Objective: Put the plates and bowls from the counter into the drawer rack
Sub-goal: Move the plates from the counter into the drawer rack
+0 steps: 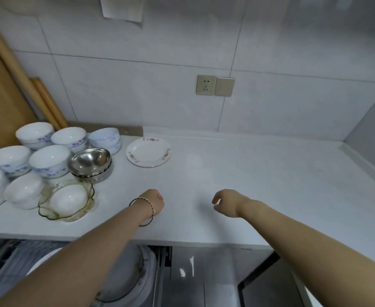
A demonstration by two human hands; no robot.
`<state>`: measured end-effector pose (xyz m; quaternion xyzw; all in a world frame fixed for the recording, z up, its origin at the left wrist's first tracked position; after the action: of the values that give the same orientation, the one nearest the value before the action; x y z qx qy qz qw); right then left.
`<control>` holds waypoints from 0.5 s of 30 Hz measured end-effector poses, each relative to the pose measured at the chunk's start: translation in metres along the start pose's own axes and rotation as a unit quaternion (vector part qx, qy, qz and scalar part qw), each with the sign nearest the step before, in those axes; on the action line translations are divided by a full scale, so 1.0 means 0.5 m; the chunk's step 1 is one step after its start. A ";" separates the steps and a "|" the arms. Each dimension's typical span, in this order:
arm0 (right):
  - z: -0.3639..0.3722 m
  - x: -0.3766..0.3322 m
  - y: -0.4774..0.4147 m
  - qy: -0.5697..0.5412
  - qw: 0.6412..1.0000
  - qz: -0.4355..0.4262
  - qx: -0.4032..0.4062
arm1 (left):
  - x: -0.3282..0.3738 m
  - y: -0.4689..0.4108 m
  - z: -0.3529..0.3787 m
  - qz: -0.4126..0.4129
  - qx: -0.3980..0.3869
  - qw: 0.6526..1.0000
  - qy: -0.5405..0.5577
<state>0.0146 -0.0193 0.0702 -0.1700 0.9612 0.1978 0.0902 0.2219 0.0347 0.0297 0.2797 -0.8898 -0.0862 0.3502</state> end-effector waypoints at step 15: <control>-0.010 -0.075 -0.407 -0.017 0.998 -0.023 -0.065 | -0.060 -0.335 -0.056 -0.154 0.063 0.975 0.146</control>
<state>0.1225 -0.1864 0.0127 -0.1937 0.9407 0.2602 0.0997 0.3319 -0.0860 -0.0252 0.4440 -0.7789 -0.0409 0.4410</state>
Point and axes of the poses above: each hand's wrist, its own y-axis away from the middle knuckle, its own z-axis out of the palm, x = y × z, the point moved 2 cm from there along -y, towards the middle knuckle, and after that the axes turned 9 degrees about x, right-handed, at the moved point
